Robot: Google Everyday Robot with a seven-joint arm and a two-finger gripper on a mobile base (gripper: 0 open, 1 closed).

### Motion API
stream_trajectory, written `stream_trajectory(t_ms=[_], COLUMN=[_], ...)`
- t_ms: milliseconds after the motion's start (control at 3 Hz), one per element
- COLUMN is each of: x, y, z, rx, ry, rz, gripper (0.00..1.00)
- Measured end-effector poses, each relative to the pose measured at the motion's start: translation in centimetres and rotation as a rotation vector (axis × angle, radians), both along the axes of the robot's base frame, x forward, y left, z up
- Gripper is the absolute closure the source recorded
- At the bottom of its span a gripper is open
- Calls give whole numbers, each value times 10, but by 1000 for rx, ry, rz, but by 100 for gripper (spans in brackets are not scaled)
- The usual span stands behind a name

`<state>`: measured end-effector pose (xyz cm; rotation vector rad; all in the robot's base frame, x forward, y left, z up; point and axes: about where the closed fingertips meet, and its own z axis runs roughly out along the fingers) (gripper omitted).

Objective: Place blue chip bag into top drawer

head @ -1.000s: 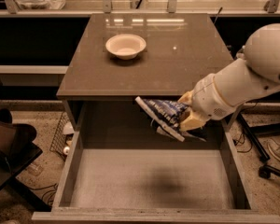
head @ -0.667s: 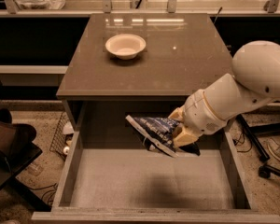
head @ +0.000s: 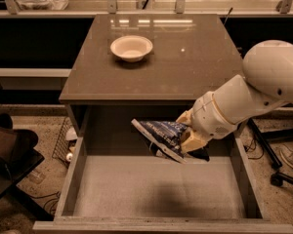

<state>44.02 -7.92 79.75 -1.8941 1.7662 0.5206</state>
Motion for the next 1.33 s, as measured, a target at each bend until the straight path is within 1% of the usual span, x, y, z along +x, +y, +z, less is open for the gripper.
stream_trajectory(t_ms=[667, 1000, 1333], x=[-1, -2, -2], y=[3, 3, 4], z=[1, 1, 1], rx=[-3, -4, -4], ry=[-2, -2, -2], rz=[6, 8, 8], gripper=[8, 0, 0])
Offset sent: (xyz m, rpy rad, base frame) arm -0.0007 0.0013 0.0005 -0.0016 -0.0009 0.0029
